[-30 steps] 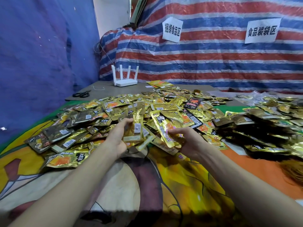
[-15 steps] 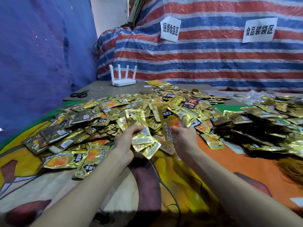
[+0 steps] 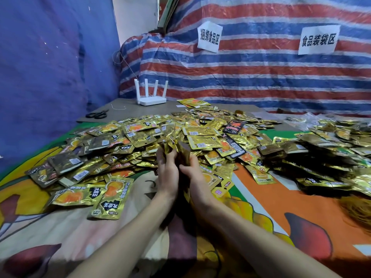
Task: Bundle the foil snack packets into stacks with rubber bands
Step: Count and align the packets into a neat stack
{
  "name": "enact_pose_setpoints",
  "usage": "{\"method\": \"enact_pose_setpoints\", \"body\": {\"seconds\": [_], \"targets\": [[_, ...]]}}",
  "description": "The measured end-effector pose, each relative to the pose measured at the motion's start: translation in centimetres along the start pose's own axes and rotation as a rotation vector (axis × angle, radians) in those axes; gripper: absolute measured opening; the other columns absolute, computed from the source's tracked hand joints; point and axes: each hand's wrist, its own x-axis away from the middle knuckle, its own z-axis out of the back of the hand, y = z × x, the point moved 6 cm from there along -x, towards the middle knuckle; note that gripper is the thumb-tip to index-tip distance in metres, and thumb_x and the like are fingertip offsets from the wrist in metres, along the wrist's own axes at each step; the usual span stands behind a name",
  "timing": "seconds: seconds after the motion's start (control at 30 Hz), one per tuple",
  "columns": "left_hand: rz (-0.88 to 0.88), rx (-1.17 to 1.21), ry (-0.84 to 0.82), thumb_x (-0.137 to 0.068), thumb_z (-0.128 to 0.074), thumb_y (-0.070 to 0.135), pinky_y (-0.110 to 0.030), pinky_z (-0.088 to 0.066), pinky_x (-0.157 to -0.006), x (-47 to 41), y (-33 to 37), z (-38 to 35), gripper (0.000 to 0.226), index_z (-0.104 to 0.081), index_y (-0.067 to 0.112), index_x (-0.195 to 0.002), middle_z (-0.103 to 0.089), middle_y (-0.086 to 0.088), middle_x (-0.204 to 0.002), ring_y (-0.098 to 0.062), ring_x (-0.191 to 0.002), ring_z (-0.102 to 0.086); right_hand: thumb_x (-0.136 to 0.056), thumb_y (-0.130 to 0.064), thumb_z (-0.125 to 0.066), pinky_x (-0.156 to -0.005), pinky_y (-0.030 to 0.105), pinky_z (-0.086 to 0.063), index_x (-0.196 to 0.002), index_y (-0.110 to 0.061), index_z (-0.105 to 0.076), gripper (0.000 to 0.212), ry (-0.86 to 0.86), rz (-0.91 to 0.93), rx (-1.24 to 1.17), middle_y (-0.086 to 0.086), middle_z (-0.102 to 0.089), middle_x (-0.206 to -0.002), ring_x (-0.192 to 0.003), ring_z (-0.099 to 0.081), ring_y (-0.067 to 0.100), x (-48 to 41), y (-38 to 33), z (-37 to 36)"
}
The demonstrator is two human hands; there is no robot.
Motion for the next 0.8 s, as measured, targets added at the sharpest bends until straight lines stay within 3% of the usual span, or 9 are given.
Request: {"method": "enact_pose_setpoints", "body": {"seconds": [0.07, 0.17, 0.2, 0.27, 0.37, 0.47, 0.6, 0.67, 0.8], "targets": [[-0.172, -0.091, 0.002, -0.091, -0.058, 0.052, -0.039, -0.049, -0.093, 0.3, 0.8, -0.3, 0.052, -0.045, 0.029, -0.136, -0.068, -0.004, -0.119, -0.027, -0.108, -0.064, -0.079, -0.021, -0.048, -0.112, 0.047, -0.042, -0.122, -0.013, -0.061, 0.046, 0.008, 0.003, -0.023, 0.019, -0.055, -0.133, -0.128, -0.053, 0.028, 0.1, -0.3, -0.3], [-0.375, -0.231, -0.043, -0.072, -0.054, 0.087, -0.018, -0.047, -0.096, 1.0, 1.8, -0.6, 0.096, -0.022, 0.038, -0.148, -0.052, 0.013, -0.142, -0.004, -0.12, -0.06, -0.073, -0.022, -0.046, -0.116, 0.043, -0.037, -0.115, -0.018, -0.066, 0.047, 0.011, 0.051, -0.035, 0.016, -0.055, -0.136, -0.133, -0.049, 0.027, 0.3, -0.4, -0.2], [-0.405, -0.231, -0.083, -0.067, -0.06, 0.087, -0.02, -0.046, -0.099, 1.1, 1.7, -0.7, 0.104, -0.019, 0.039, -0.15, -0.051, 0.007, -0.145, -0.007, -0.121, -0.059, -0.073, -0.022, -0.045, -0.118, 0.043, -0.035, -0.116, -0.018, -0.066, 0.048, 0.015, 0.063, -0.032, 0.017, -0.055, -0.137, -0.135, -0.047, 0.026, 0.3, -0.3, 0.0], [-0.46, -0.211, -0.143, -0.07, -0.077, 0.067, -0.03, -0.045, -0.108, 1.2, 1.7, -0.8, 0.106, -0.016, 0.042, -0.153, -0.046, 0.007, -0.152, -0.012, -0.128, -0.056, -0.076, -0.023, -0.045, -0.118, 0.05, -0.034, -0.123, -0.009, -0.064, 0.053, 0.013, 0.056, -0.068, 0.025, -0.054, -0.139, -0.137, -0.047, 0.035, 0.2, 0.0, 0.5], [-0.558, -0.244, -0.228, -0.074, -0.079, 0.022, -0.012, -0.046, -0.096, 1.2, 1.6, -0.9, 0.1, -0.022, 0.034, -0.154, -0.041, 0.042, -0.141, 0.011, -0.121, -0.053, -0.078, -0.017, -0.05, -0.113, 0.058, -0.039, -0.129, -0.005, -0.062, 0.054, -0.048, 0.01, -0.08, 0.028, -0.061, -0.131, -0.128, -0.055, 0.042, 0.2, 0.5, 1.1], [-0.544, -0.265, -0.269, -0.074, -0.078, 0.011, -0.021, -0.05, -0.09, 1.3, 1.6, -1.2, 0.077, -0.045, 0.034, -0.139, -0.052, 0.022, -0.133, -0.006, -0.109, -0.061, -0.067, 0.009, -0.043, -0.105, 0.055, -0.049, -0.134, -0.015, -0.059, 0.074, -0.128, 0.053, 0.052, 0.014, -0.069, -0.125, -0.12, -0.064, 0.029, 0.6, 0.6, 1.7], [-0.55, -0.319, -0.275, -0.07, -0.084, 0.025, -0.029, -0.052, -0.089, 2.0, 2.1, -2.1, 0.055, -0.057, 0.036, -0.117, -0.057, -0.005, -0.118, -0.021, -0.103, -0.062, -0.063, 0.012, -0.046, -0.081, 0.034, -0.06, -0.116, -0.039, -0.065, 0.076, -0.237, 0.067, 0.197, -0.001, -0.075, -0.108, -0.104, -0.071, 0.018, 0.8, 1.1, 2.3], [-0.526, -0.344, -0.312, -0.067, -0.087, 0.032, -0.032, -0.054, -0.087, 2.1, 2.0, -2.4, 0.057, -0.056, 0.034, -0.115, -0.056, -0.007, -0.114, -0.022, -0.1, -0.061, -0.065, 0.011, -0.052, -0.075, 0.029, -0.059, -0.123, -0.033, -0.057, 0.072, -0.252, 0.079, 0.274, 0.001, -0.073, -0.105, -0.099, -0.072, 0.017, 1.0, 0.8, 2.4], [-0.504, -0.409, -0.339, -0.075, -0.084, 0.019, -0.049, -0.053, -0.094, 1.9, 1.8, -2.5, 0.056, -0.055, 0.035, -0.12, -0.056, 0.002, -0.118, -0.021, -0.103, -0.061, -0.07, 0.02, -0.06, -0.094, 0.034, -0.056, -0.137, -0.006, -0.042, 0.073, -0.253, 0.169, 0.362, 0.014, -0.063, -0.121, -0.114, -0.065, 0.019, 0.9, -0.4, 1.8]]}}
